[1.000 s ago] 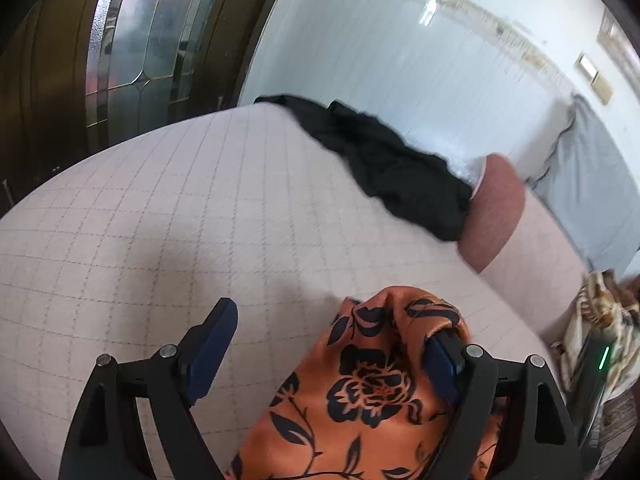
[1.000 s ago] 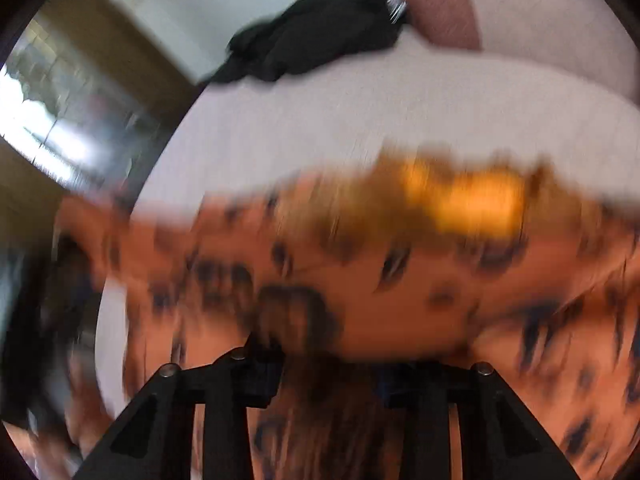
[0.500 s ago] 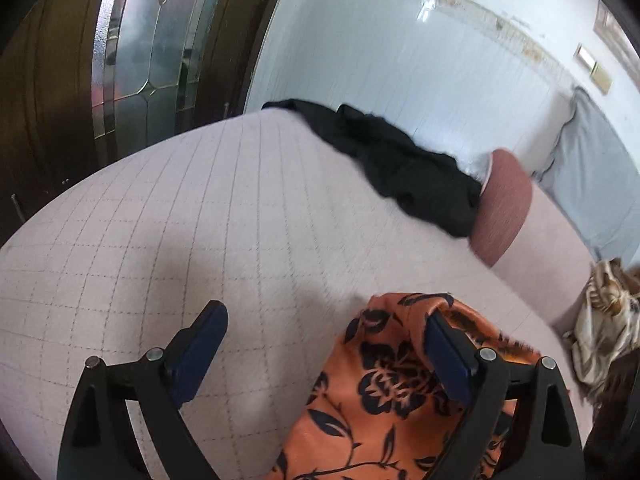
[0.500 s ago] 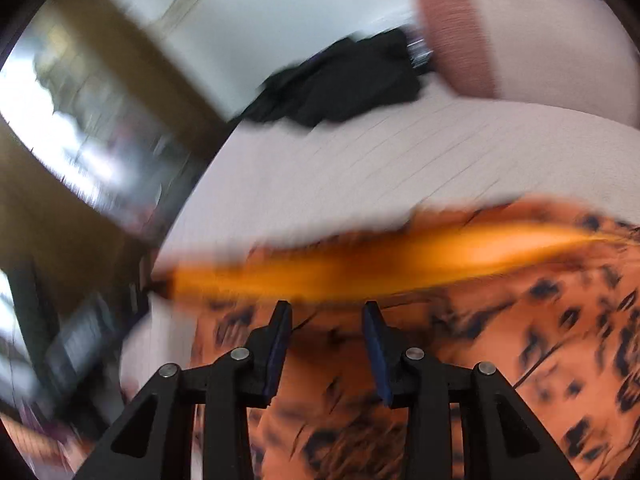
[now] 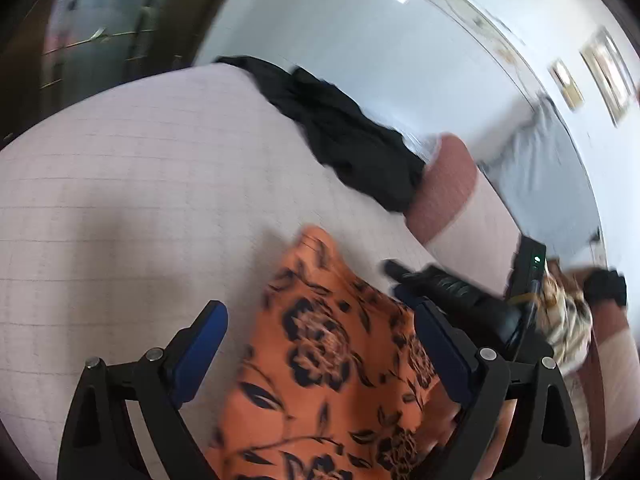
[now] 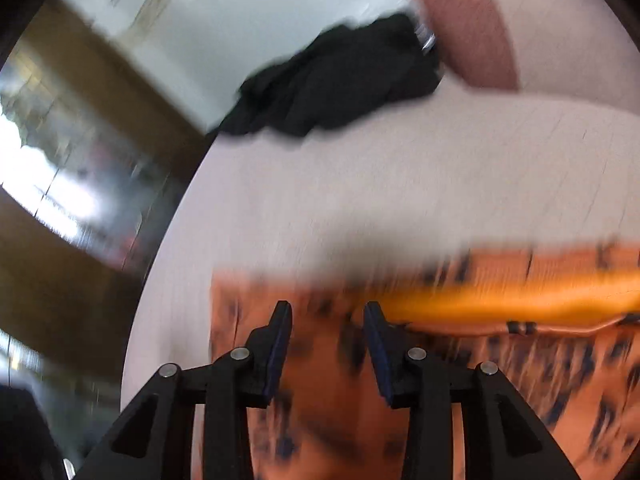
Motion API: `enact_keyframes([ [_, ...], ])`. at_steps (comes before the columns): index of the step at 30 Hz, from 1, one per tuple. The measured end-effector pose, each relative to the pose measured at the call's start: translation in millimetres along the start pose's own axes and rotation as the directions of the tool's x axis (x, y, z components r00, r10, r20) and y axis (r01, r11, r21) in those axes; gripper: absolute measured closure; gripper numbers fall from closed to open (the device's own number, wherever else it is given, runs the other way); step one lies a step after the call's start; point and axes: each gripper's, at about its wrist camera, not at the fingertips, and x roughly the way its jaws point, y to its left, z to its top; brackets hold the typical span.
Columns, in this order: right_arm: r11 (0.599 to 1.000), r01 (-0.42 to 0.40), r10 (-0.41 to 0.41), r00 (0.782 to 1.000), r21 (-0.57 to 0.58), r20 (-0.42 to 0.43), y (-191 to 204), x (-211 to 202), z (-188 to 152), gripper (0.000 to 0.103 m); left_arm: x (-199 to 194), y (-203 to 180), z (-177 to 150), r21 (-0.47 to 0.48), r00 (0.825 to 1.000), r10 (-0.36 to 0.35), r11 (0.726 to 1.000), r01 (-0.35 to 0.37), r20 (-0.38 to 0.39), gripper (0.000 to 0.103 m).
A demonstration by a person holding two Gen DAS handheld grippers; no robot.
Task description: Fold small clothes
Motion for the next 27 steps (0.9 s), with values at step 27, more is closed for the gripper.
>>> enact_keyframes([
  [27,0.985,0.148,-0.150,0.989,-0.091,-0.014,-56.7,-114.8,-73.0,0.062,-20.5,-46.6,-24.2,0.424,0.885,0.426,0.778,-0.464,0.186,0.009],
])
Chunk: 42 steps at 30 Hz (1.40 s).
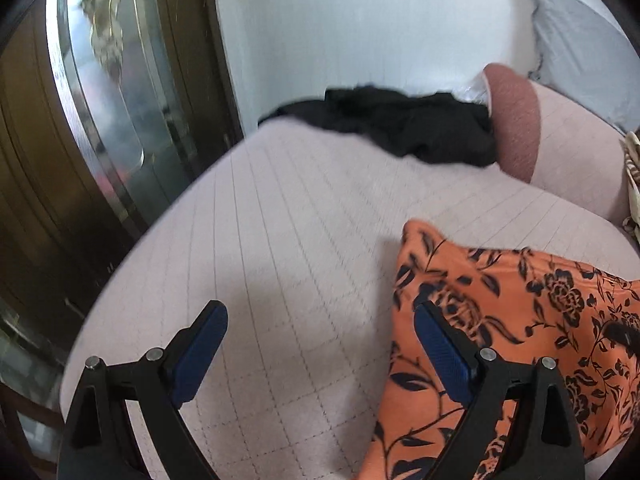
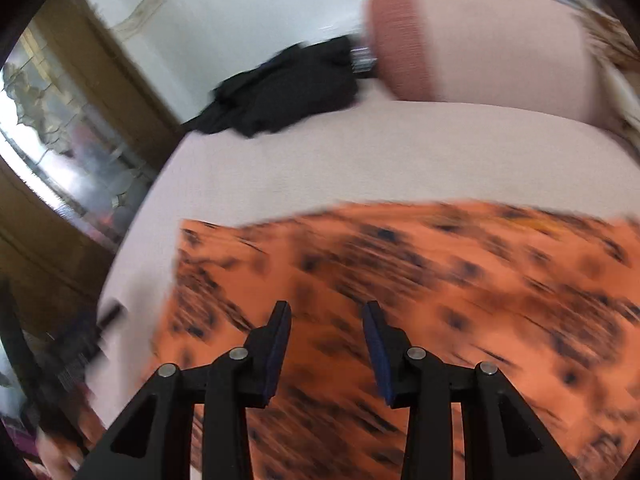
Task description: Fold small clothes
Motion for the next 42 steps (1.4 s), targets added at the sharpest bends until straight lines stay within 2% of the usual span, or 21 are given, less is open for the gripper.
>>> enact_keyframes([
  [1,0.999,0.038,-0.038,0.999,0.009,0.007,-15.8,-13.4,-13.7,0.062,-1.2,1.1,0.5,0.003,1.000,0.000,1.000,0.000,0.012,0.009],
  [3,0.997,0.064,-0.063,0.998,0.032,-0.008,-34.2,-23.9,-30.2,0.061,-6.8,-4.1,1.6,0.012,0.999,-0.006,1.000,0.006,0.033,0.009],
  [6,0.997,0.068,-0.065,0.993,0.027,-0.099,-49.9,-6.9,-59.7,0.060,-17.8,-13.0,2.5,0.017,0.998,-0.001,1.000,0.000,0.065,0.009],
  [8,0.996,0.088,-0.088,0.995,-0.010,-0.049,-44.4,-12.6,-70.0,0.061,-26.0,-15.7,3.1,0.016,0.998,-0.006,1.000,0.005,0.070,0.009],
  [10,0.997,0.072,-0.072,0.997,-0.002,-0.036,-39.7,-21.5,-68.4,0.061,-22.0,-17.3,3.5,0.018,0.998,-0.006,1.000,0.005,0.070,0.009],
  [13,0.999,0.003,-0.004,0.999,0.032,0.037,-38.2,-39.9,-65.3,0.061,-20.8,-24.6,2.0,0.030,0.997,0.009,0.999,-0.011,0.073,0.009],
  [14,1.000,0.000,-0.001,0.998,0.024,0.065,-35.4,-43.1,-65.2,0.060,-20.7,-26.5,1.6,0.032,0.997,0.011,0.999,-0.014,0.073,0.009],
  [15,1.000,-0.002,0.001,0.996,0.014,0.084,-32.2,-42.9,-67.4,0.054,-20.9,-29.1,1.1,0.037,0.997,0.012,0.999,-0.015,0.073,0.009],
  [16,1.000,-0.014,0.013,0.998,0.014,0.069,-31.2,-35.4,-72.4,0.051,-20.8,-31.2,0.5,0.042,0.997,0.012,0.999,-0.015,0.073,0.009],
  [18,0.999,-0.025,0.026,0.999,0.044,-0.020,-32.2,-11.2,-82.8,0.050,-20.6,-36.0,-1.7,0.060,0.997,0.021,0.998,-0.025,0.074,0.009],
  [20,1.000,0.014,-0.015,1.000,0.023,0.013,-24.6,-9.0,-85.6,0.050,-20.0,-39.5,-2.9,0.072,0.997,0.030,0.997,-0.035,0.075,0.009],
  [21,1.000,0.008,-0.008,1.000,-0.001,0.014,-17.2,-13.0,-81.0,0.050,-19.7,-40.9,-3.3,0.076,0.997,0.032,0.996,-0.038,0.075,0.009],
  [23,0.997,-0.073,0.072,0.996,0.009,0.059,-12.0,-19.9,-77.2,0.050,-19.6,-42.4,-3.9,0.081,0.997,0.035,0.996,-0.041,0.075,0.009],
  [25,0.993,-0.113,0.111,0.990,0.026,0.085,-6.6,-22.7,-72.9,0.050,-18.9,-44.7,-5.1,0.087,0.996,0.039,0.995,-0.046,0.074,0.009],
  [29,0.989,-0.146,0.145,0.989,0.026,0.012,9.8,7.2,-71.4,0.050,-16.9,-48.3,-7.7,0.108,0.997,0.050,0.992,-0.057,0.066,0.009],
  [31,0.995,-0.094,0.093,0.994,-0.016,-0.055,23.5,30.2,-72.6,0.049,-15.7,-49.5,-9.0,0.118,0.997,0.057,0.991,-0.063,0.060,0.009],
  [33,0.995,-0.080,0.078,0.996,-0.053,-0.039,30.1,29.5,-69.7,0.050,-15.5,-49.3,-9.9,0.123,0.997,0.060,0.990,-0.066,0.055,0.009],
  [36,0.991,-0.132,0.132,0.991,0.002,-0.011,21.3,16.5,-66.6,0.050,-19.5,-48.5,-12.5,0.127,0.997,0.058,0.990,-0.066,0.059,0.009],
  [39,0.991,-0.131,0.130,0.991,0.023,0.044,8.7,-2.5,-68.2,0.050,-25.0,-47.4,-16.2,0.134,0.995,0.062,0.988,-0.072,0.076,0.009],
  [40,0.992,-0.125,0.124,0.992,0.029,0.026,6.3,-2.1,-69.2,0.050,-26.1,-46.6,-17.5,0.134,0.995,0.060,0.989,-0.069,0.074,0.009],
  [42,0.992,-0.118,0.120,0.991,0.040,-0.066,0.1,11.7,-76.0,0.050,-27.6,-42.6,-23.8,0.128,0.998,0.039,0.991,-0.045,0.049,0.009],
])
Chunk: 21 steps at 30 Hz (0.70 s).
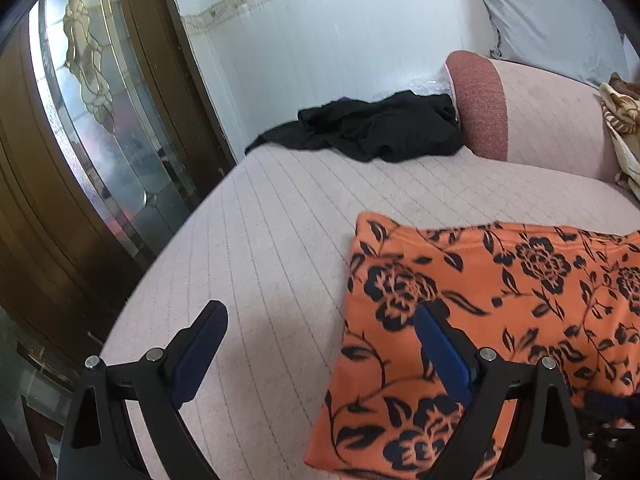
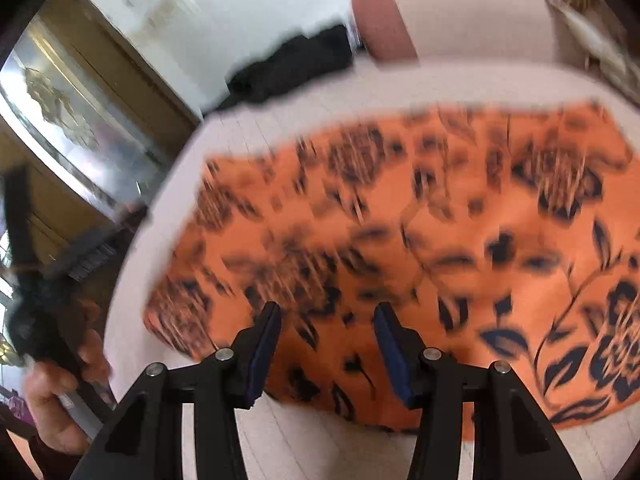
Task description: Fold small clothes
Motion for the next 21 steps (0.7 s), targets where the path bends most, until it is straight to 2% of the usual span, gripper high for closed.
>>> enact_keyframes([
  [1,1.000,0.002,-0.001,0.999,0.014,-0.043,-5.1,8.1,-3.2,0.052,-0.7,2.3,-4.3,-0.008,1.000,-0.016,1.000,0.016,-0.016,0.009],
  [4,0.990,-0.065,0.068,0.997,0.124,-0.023,-22.8,-12.7,-9.9,0.051,-5.2,13.5,-24.8,-0.061,0.992,-0.095,0.994,0.090,-0.084,0.009],
  [8,0.968,-0.119,0.110,0.993,0.223,0.049,-50.0,-54.9,-20.0,0.042,-11.2,27.7,-59.1,-0.158,0.956,-0.233,0.966,0.207,-0.176,0.009],
  [10,0.934,-0.149,0.127,0.988,0.324,0.087,-75.9,-73.7,-38.0,0.041,-12.2,32.7,-76.7,-0.225,0.937,-0.284,0.945,0.238,-0.204,0.009],
  [11,0.912,-0.163,0.135,0.986,0.377,0.098,-89.3,-81.4,-45.6,0.040,-10.4,33.9,-84.8,-0.261,0.924,-0.314,0.931,0.255,-0.220,0.009],
  [13,0.838,-0.205,0.156,0.978,0.506,0.139,-120.1,-90.8,-65.4,0.040,-0.5,34.9,-98.2,-0.358,0.879,-0.397,0.886,0.293,-0.263,0.009],
  [14,0.806,-0.215,0.150,0.976,0.551,0.161,-131.1,-91.5,-70.8,0.040,7.8,35.2,-101.7,-0.425,0.845,-0.455,0.848,0.316,-0.282,0.009],
  [15,0.774,-0.219,0.135,0.974,0.595,0.183,-142.4,-92.2,-76.3,0.038,12.2,34.9,-102.9,-0.464,0.824,-0.493,0.821,0.334,-0.279,0.009],
  [16,0.731,-0.228,0.121,0.971,0.643,0.207,-156.3,-93.8,-81.5,0.037,18.6,36.6,-103.2,-0.510,0.817,-0.513,0.793,0.333,-0.265,0.009],
  [19,0.629,-0.278,0.126,0.958,0.726,0.258,-180.6,-82.3,-87.9,0.037,27.7,39.6,-95.2,-0.554,0.840,-0.493,0.775,0.304,-0.227,0.009],
  [21,0.596,-0.307,0.129,0.949,0.742,0.289,-185.4,-74.7,-84.9,0.038,37.7,39.8,-89.0,-0.590,0.853,-0.483,0.753,0.291,-0.197,0.009],
])
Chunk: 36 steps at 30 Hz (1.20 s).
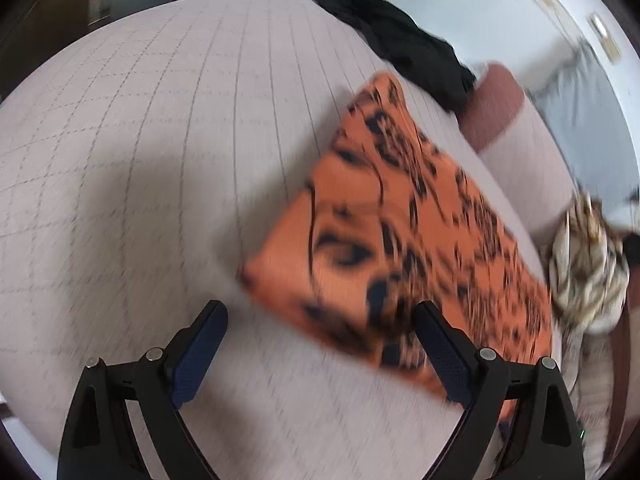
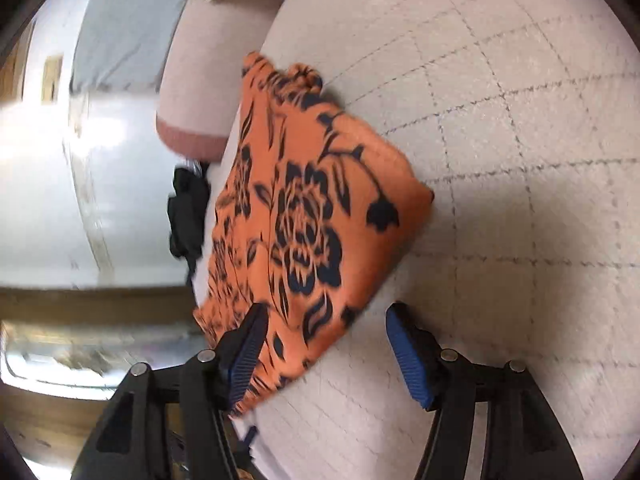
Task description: Fold small clothes
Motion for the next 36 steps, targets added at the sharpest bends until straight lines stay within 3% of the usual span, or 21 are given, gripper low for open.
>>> enact_keyframes([
  [2,1.000,-0.009,0.010,0.999,-0.021,0.040,7.3,5.9,6.8,0.037,9.2,-4.1,13.7,-0.026,0.999,0.008,1.000,-0.007,0.047,0.009],
  [6,0.999,-0.035,0.039,0.989,-0.029,0.144,19.0,29.2,16.3,0.038,23.3,-12.4,24.9,-0.025,0.994,0.012,1.000,-0.009,0.111,0.031],
  [8,0.998,-0.027,0.035,0.988,-0.055,0.149,27.0,43.7,18.2,0.038,27.8,-17.3,25.9,-0.023,0.993,-0.040,0.999,0.043,0.114,0.059],
  [9,0.998,-0.024,0.034,0.987,-0.061,0.160,30.4,49.9,19.6,0.038,33.0,-19.2,26.0,-0.032,0.992,-0.090,0.995,0.093,0.089,0.066],
  [10,0.998,-0.025,0.035,0.986,-0.061,0.165,32.3,47.0,21.3,0.040,33.6,-20.6,25.9,-0.034,0.992,-0.084,0.996,0.087,0.096,0.067],
  [11,0.998,-0.026,0.036,0.985,-0.060,0.169,33.6,49.2,22.5,0.053,32.8,-21.5,25.6,-0.026,0.992,-0.078,0.996,0.081,0.104,0.068],
  [12,0.998,-0.020,0.029,0.986,-0.059,0.165,34.2,53.6,24.4,0.074,32.3,-23.2,25.4,-0.017,0.991,-0.075,0.997,0.077,0.107,0.072],
  [15,0.997,0.009,0.003,0.987,-0.074,0.159,32.7,56.2,23.9,0.081,26.5,-25.8,28.4,-0.006,0.987,-0.095,0.995,0.096,0.130,0.078],
  [19,0.960,0.093,-0.025,0.967,-0.263,0.252,66.2,38.0,3.5,0.084,9.4,-20.8,21.9,-0.011,0.981,-0.129,0.991,0.132,0.145,0.080],
  [24,0.930,0.109,0.000,0.956,-0.352,0.294,80.6,-0.5,-22.5,0.091,-24.0,-11.2,4.8,0.017,0.972,-0.195,0.981,0.195,0.129,0.081],
  [28,0.910,0.108,0.006,0.962,-0.401,0.271,71.1,-35.0,-34.4,0.091,-21.1,-2.5,3.2,0.051,0.986,-0.131,0.991,0.127,0.100,0.082],
  [30,0.928,0.131,-0.035,0.963,-0.349,0.268,55.6,-43.3,-28.1,0.088,-6.4,11.9,12.6,-0.036,0.983,-0.175,0.984,0.177,0.053,0.080],
  [32,0.976,0.063,-0.019,0.979,-0.211,0.204,32.6,-44.2,-14.3,0.087,2.0,19.6,15.2,-0.094,0.979,-0.201,0.975,0.203,0.032,0.072],
  [33,0.988,0.042,-0.016,0.984,-0.146,0.176,22.9,-42.7,-7.8,0.086,4.5,21.9,15.2,-0.116,0.981,-0.190,0.974,0.192,0.031,0.060],
  [36,0.999,-0.002,0.010,0.987,-0.052,0.161,4.6,-38.1,2.4,0.081,8.2,17.6,15.6,-0.105,0.986,-0.164,0.981,0.165,0.025,0.051],
])
